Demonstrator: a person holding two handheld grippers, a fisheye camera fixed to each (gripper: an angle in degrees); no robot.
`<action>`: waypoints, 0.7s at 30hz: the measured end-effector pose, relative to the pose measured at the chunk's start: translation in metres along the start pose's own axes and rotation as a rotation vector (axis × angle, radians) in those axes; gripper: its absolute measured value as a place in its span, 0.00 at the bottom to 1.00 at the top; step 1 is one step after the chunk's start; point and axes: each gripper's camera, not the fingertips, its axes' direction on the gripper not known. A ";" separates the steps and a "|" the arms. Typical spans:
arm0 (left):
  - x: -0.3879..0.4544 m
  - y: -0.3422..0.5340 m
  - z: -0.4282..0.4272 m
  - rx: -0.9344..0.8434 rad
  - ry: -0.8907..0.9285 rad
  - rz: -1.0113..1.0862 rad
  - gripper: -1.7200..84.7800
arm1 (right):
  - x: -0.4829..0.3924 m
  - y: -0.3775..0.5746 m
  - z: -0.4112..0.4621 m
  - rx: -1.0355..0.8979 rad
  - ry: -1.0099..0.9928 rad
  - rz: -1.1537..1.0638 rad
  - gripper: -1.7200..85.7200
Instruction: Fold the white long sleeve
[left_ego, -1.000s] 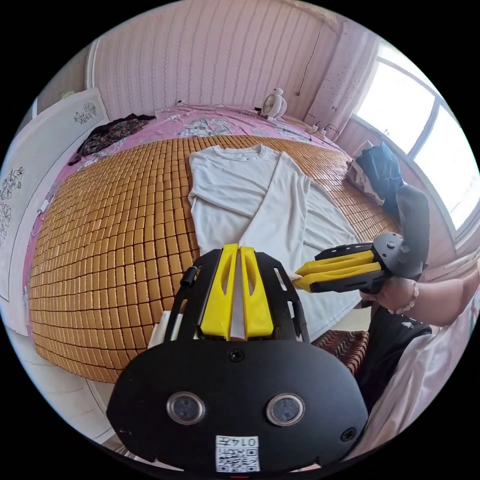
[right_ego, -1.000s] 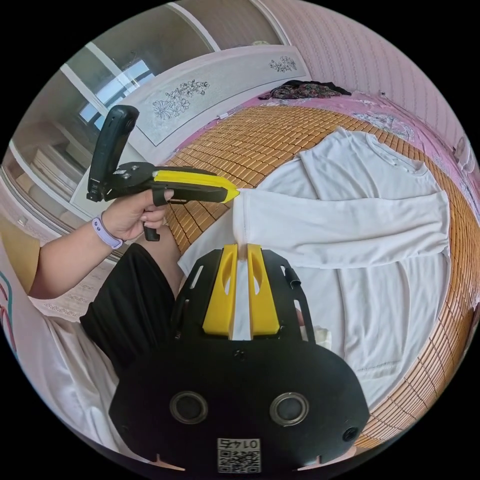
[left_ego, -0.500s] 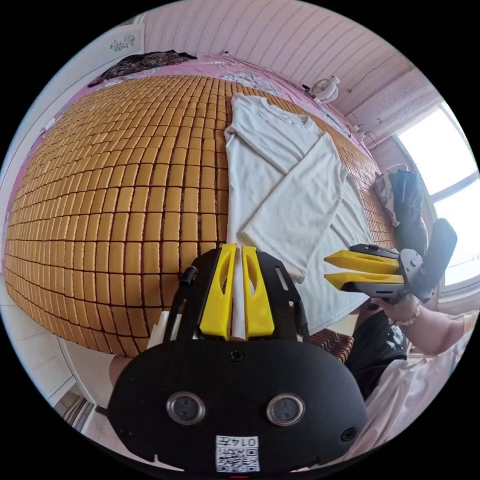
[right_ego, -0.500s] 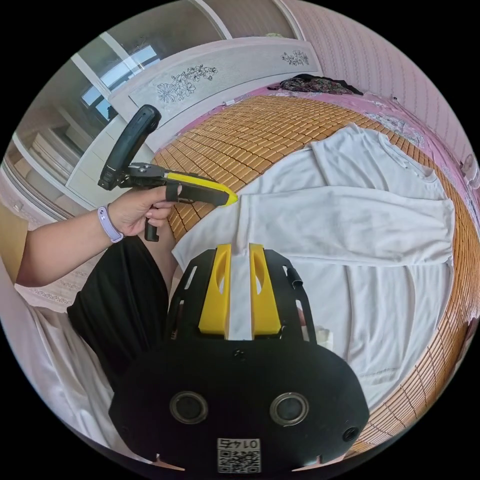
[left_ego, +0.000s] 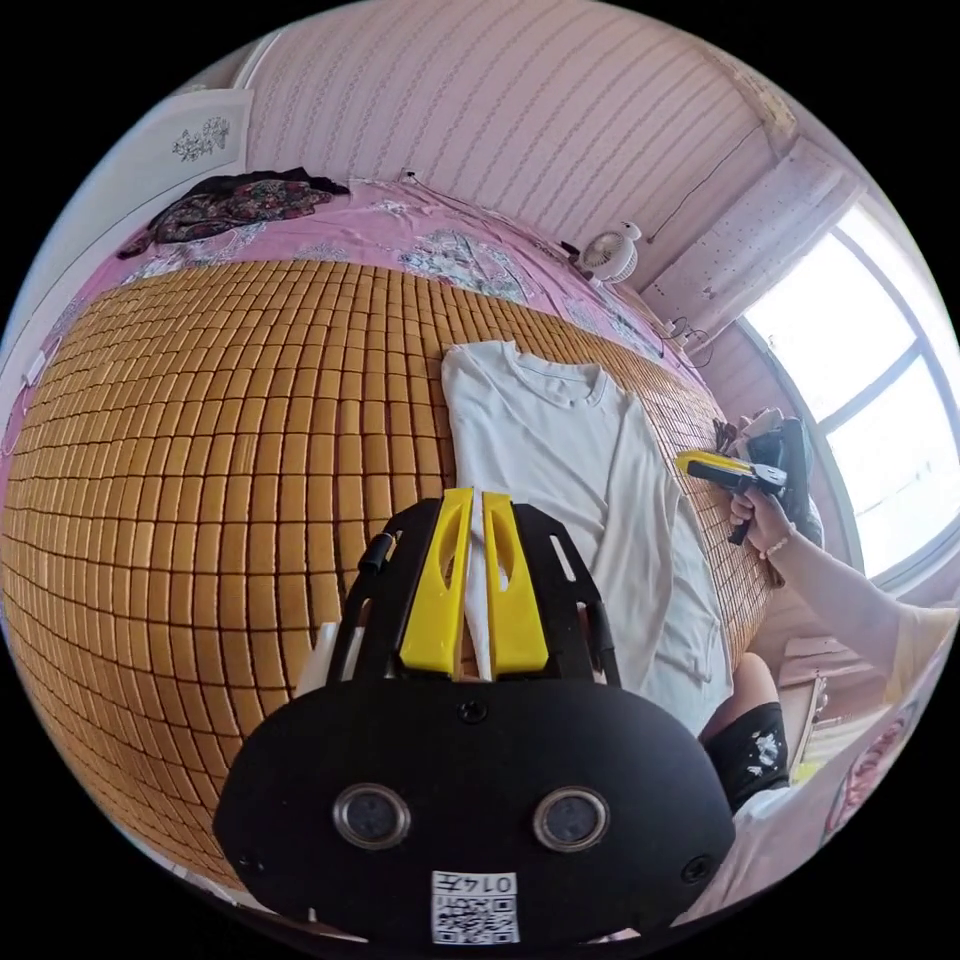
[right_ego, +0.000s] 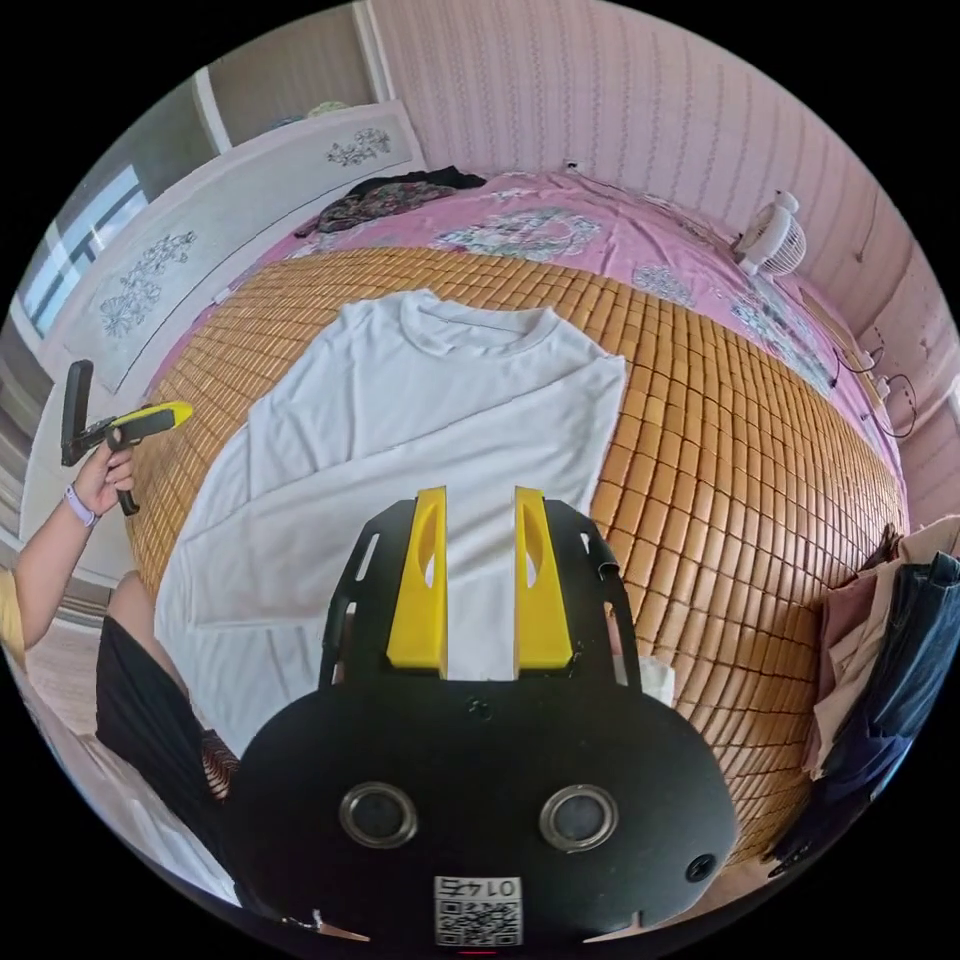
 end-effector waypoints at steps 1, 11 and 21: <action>-0.003 -0.020 0.012 0.003 0.011 -0.020 0.02 | 0.016 -0.013 0.008 -0.006 0.010 0.042 0.14; 0.009 -0.120 0.105 -0.111 -0.143 -0.030 0.13 | 0.084 -0.078 0.055 -0.020 -0.023 0.176 0.18; 0.053 -0.146 0.079 -0.062 -0.316 0.126 0.03 | 0.143 -0.081 0.037 0.081 -0.193 0.352 0.04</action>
